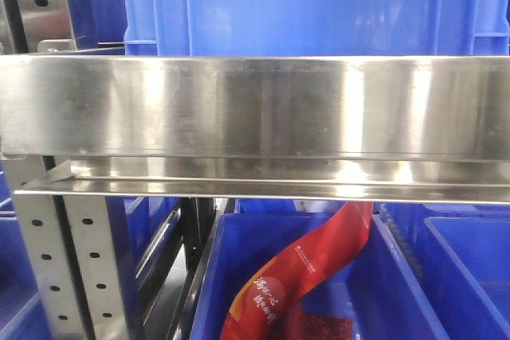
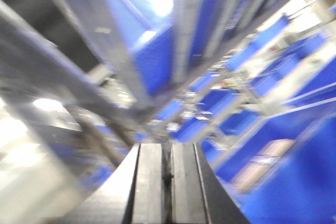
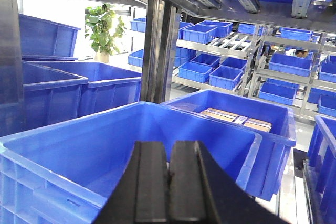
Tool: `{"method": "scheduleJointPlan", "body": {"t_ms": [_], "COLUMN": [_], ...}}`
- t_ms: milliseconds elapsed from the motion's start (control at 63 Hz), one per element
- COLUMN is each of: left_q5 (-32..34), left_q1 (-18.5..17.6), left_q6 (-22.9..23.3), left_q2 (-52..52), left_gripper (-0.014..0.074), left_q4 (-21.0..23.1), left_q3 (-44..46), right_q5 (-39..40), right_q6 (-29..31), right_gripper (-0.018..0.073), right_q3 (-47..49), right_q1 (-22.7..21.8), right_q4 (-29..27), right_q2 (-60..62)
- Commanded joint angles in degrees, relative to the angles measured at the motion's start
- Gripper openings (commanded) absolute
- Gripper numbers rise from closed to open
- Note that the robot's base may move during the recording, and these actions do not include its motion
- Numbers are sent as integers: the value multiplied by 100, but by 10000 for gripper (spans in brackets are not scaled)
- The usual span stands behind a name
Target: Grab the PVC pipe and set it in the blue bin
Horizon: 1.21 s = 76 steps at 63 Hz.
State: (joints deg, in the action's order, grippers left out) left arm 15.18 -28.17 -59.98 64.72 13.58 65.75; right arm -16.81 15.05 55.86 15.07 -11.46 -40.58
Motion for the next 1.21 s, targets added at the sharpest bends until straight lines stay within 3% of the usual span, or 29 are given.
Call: {"method": "scheduleJointPlan", "body": {"t_ms": [0, 175, 460, 603, 857, 1190], "left_q5": [29, -245, -1326, -1326, -1289, -1297], "left_q1": [145, 316, 459, 459, 745, 759], "left_q6": [0, 0, 0, 0, 0, 0], "left_q2": [-172, -374, -617, -752, -910, -1290], "left_gripper": [-111, -111, -111, -111, -111, -111], "left_q4": [-365, -840, -740, -225, -222, -222], "left_q3": [11, 11, 11, 11, 11, 11], "right_q5": [65, 65, 65, 78, 78, 78], "right_q6": [4, 4, 4, 4, 4, 4], "right_gripper": [-168, -168, -168, -168, -168, -168], "right_q3": [-15, -15, -15, -15, -15, -15], "right_q1": [4, 4, 4, 4, 4, 4], "right_q4": [60, 60, 60, 60, 60, 60], "right_q2": [41, 41, 41, 41, 41, 41]}}
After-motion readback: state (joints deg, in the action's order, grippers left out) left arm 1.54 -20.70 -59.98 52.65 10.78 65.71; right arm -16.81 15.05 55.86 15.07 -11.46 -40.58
